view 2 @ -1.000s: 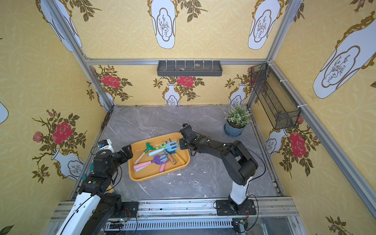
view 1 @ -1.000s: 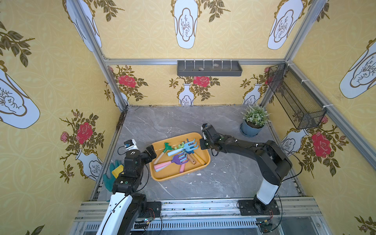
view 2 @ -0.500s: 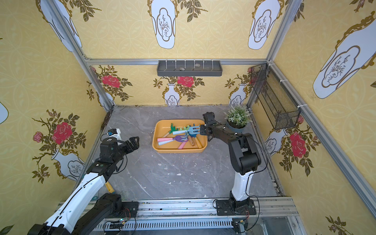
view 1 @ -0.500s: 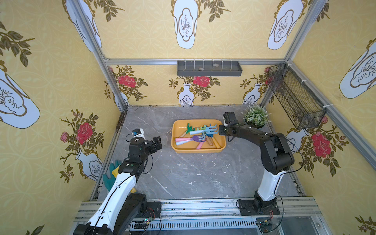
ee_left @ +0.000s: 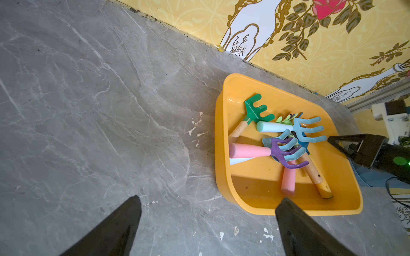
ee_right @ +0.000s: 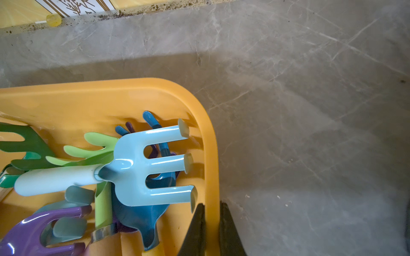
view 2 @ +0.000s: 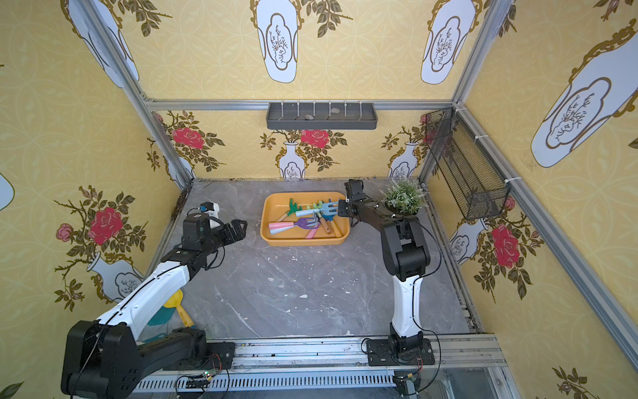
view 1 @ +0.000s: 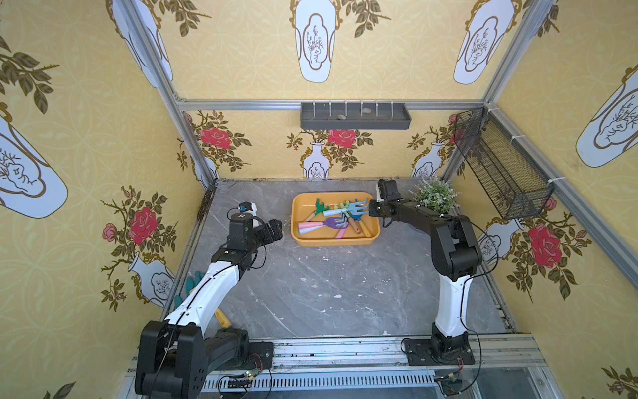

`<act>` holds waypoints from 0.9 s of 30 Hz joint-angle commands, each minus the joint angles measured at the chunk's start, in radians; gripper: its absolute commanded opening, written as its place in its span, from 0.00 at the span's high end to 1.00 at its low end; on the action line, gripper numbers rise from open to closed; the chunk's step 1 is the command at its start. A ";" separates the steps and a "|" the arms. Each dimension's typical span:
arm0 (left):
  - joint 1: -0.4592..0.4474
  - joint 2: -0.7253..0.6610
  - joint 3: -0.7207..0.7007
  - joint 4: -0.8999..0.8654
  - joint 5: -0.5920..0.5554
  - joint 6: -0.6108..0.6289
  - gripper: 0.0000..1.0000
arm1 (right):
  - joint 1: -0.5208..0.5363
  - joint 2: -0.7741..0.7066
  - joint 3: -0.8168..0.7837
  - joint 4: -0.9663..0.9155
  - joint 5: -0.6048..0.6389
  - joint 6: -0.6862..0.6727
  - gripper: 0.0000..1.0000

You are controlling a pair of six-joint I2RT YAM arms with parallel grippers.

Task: Take the hand rake out of the storage box
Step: Move the storage box to the center of the board.

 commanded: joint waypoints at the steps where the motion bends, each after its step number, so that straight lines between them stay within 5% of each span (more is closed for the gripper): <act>1: 0.002 0.035 0.021 0.043 0.042 0.029 0.01 | -0.003 0.051 0.079 0.006 0.034 0.003 0.99; 10: -0.003 0.166 0.130 0.030 0.097 0.086 0.07 | -0.015 0.126 0.158 0.039 -0.003 0.002 0.94; 21: -0.119 0.415 0.478 -0.194 0.080 0.392 0.04 | -0.021 0.191 0.255 0.063 -0.013 0.000 0.95; 25: -0.148 0.508 0.611 -0.259 0.062 0.601 0.04 | -0.021 0.193 0.279 0.065 -0.037 -0.013 0.83; 27: -0.148 0.582 0.707 -0.333 0.071 0.688 0.03 | -0.020 0.170 0.269 0.068 -0.057 -0.016 0.62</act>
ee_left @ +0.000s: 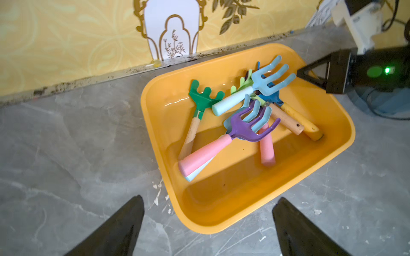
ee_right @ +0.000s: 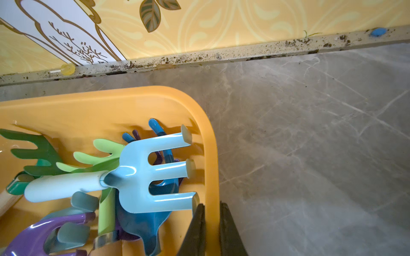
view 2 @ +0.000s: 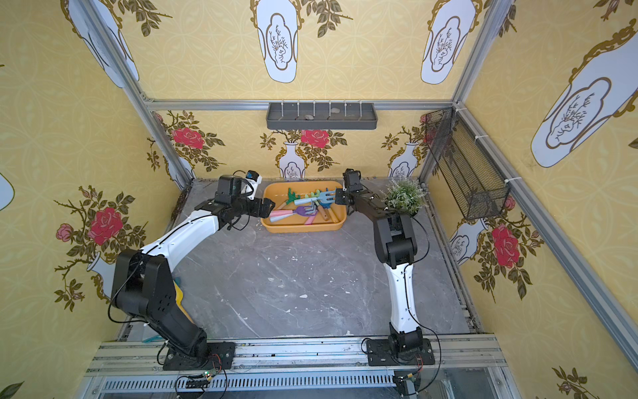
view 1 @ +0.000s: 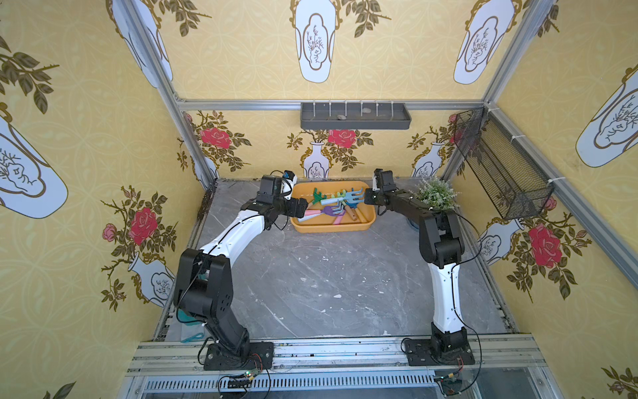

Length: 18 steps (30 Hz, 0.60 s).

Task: Take the hand rake out of the storage box
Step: Move the storage box to the center of the board.

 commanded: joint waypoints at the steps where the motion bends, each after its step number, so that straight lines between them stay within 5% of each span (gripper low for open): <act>1: -0.002 0.099 0.124 -0.150 0.012 0.226 0.04 | 0.000 -0.040 -0.009 0.053 -0.031 -0.009 0.53; 6: -0.009 0.239 0.319 -0.316 0.048 0.383 0.09 | 0.004 -0.203 -0.160 0.067 -0.057 -0.001 0.24; 8: -0.021 0.291 0.376 -0.368 0.041 0.449 0.11 | 0.011 -0.287 -0.249 0.072 -0.072 0.011 0.02; 12: -0.029 0.395 0.487 -0.425 0.042 0.513 0.32 | 0.052 -0.446 -0.425 0.099 -0.074 0.024 0.03; 18: -0.031 0.499 0.600 -0.483 0.016 0.554 0.34 | 0.131 -0.591 -0.600 0.123 -0.066 0.037 0.02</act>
